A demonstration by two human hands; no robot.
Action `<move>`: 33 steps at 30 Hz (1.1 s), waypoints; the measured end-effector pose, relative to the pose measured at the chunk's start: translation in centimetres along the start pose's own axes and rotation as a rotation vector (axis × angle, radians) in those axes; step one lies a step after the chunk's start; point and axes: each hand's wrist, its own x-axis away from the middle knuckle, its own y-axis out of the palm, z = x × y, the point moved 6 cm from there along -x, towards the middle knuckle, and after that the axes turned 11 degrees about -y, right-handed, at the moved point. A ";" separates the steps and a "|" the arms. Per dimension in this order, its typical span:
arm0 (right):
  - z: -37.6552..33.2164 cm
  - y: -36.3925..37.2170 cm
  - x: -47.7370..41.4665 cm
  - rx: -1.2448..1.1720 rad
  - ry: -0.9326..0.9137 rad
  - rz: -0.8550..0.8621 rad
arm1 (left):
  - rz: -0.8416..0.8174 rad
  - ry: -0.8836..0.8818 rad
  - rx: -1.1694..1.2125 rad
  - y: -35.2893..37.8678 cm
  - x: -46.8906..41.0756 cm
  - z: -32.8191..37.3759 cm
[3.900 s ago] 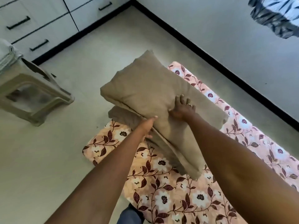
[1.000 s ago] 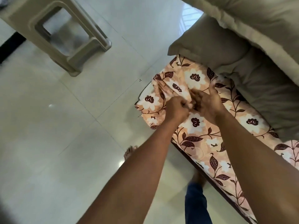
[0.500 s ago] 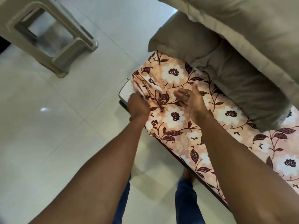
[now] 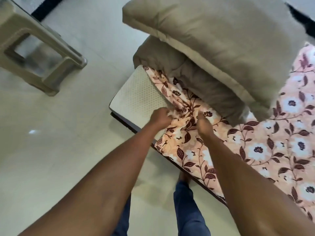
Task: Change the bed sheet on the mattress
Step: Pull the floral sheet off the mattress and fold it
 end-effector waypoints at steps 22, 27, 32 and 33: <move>-40.9 20.6 22.6 0.593 -0.579 -0.179 | 0.395 0.155 -0.456 -45.5 19.0 -9.5; -47.4 23.4 21.3 0.740 -0.648 -0.151 | 0.459 0.187 -0.474 -54.4 18.4 -8.7; -52.7 25.0 15.9 0.815 -0.643 -0.126 | 0.473 0.245 -0.520 -60.6 14.4 -7.2; -53.7 25.5 14.4 0.815 -0.630 -0.122 | 0.462 0.250 -0.537 -61.8 13.1 -6.9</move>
